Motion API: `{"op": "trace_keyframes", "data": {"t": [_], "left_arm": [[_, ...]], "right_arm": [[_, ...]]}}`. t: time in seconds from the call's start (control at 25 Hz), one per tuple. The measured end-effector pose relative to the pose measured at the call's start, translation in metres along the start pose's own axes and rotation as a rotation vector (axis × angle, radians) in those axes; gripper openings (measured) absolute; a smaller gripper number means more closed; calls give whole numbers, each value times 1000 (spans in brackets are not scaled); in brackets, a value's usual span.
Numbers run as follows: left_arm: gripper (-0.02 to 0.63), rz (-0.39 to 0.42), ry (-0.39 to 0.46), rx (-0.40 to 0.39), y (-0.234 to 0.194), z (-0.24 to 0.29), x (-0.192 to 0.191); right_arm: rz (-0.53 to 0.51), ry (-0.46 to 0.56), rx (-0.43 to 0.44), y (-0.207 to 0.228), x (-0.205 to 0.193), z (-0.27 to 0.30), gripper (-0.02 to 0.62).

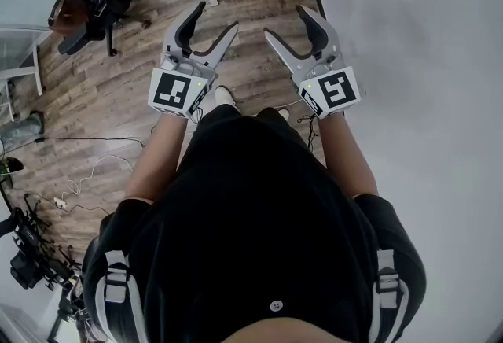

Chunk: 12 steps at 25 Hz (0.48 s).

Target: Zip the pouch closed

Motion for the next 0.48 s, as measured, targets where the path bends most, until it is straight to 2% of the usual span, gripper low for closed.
{"op": "trace_keyframes", "data": {"t": [0.48], "left_arm": [[293, -57, -6, -38, -77, -12, -8]], "right_arm": [[2, -34, -50, -30, -11, 66, 318]]}}
Point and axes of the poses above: the fingertips, and each gripper's own axes: z forward along the fingers, y to its right, x out of its top, the point moved 10 cm from there along -z, backward along the fingers, and after that the axes turned 11 degrees about y, right-handed, at the moved point
